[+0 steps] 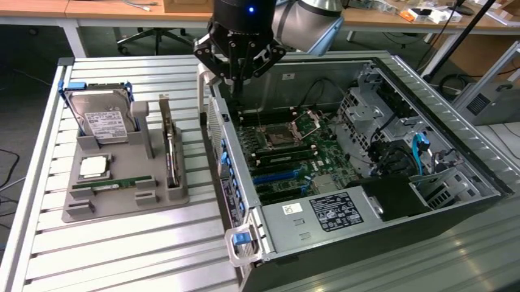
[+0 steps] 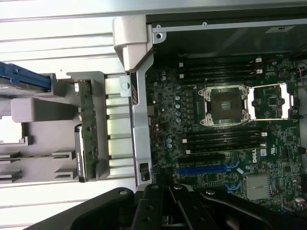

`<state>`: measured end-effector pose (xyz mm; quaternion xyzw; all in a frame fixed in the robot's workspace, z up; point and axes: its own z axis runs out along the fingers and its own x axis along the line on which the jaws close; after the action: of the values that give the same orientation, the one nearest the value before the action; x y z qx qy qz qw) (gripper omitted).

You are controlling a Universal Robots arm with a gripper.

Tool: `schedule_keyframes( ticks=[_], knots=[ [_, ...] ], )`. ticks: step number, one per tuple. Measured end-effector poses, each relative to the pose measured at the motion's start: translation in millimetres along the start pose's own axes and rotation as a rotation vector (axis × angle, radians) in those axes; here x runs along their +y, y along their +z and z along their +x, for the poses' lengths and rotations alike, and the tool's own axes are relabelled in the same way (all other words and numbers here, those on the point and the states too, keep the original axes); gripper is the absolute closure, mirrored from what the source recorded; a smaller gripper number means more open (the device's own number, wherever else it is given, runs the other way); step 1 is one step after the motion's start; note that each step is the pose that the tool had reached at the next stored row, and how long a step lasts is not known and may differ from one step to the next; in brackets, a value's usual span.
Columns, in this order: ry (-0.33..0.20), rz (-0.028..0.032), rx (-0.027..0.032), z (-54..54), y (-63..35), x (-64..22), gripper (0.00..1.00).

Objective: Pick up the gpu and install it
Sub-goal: 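Reach for the gpu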

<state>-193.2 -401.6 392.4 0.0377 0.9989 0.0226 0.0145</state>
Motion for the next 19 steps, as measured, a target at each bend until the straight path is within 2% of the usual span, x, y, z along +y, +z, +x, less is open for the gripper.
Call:
schedule_keyframes(
  ticks=[19],
  knots=[
    [0.000, 0.0008, -0.0001, 4.7, 0.1, -1.2, 0.89]
  ],
)
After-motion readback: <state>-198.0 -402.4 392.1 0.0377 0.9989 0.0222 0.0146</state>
